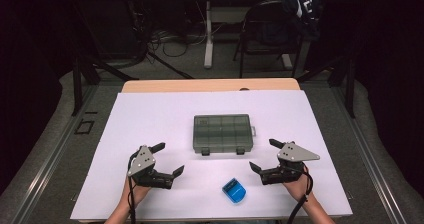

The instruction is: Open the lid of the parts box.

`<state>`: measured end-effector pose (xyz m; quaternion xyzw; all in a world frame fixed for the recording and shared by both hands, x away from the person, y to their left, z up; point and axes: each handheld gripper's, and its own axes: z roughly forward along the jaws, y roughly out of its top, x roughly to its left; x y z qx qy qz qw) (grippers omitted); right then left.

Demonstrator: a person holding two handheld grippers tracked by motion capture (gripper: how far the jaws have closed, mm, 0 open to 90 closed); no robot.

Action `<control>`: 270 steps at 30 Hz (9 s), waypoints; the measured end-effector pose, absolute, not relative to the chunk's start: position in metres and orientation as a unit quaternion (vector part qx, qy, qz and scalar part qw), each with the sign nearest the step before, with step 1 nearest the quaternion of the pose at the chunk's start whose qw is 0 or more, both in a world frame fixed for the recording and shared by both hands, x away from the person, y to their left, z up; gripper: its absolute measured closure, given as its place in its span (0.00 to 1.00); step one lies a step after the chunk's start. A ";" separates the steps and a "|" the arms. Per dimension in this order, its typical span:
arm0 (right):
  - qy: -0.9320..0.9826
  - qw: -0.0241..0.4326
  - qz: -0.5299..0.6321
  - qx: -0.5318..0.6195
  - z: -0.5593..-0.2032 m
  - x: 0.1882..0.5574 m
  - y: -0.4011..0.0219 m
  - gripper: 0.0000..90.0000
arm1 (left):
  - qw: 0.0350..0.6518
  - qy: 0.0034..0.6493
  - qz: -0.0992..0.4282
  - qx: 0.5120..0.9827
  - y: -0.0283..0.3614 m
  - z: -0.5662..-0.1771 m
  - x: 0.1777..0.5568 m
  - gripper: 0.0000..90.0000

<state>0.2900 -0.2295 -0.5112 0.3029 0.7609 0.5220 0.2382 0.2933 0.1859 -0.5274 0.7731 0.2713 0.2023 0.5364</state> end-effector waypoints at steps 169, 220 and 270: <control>0.824 0.157 0.415 0.352 -0.527 0.368 -0.219 0.70 | 0.453 0.252 0.172 0.838 0.144 -0.548 0.363 0.70; 0.809 0.270 0.420 0.311 -0.515 0.364 -0.210 0.63 | 0.472 0.251 0.274 0.800 0.130 -0.532 0.364 0.63; 0.793 0.274 0.430 0.334 -0.472 0.396 -0.211 0.81 | 0.517 0.262 0.193 0.792 0.151 -0.489 0.414 0.82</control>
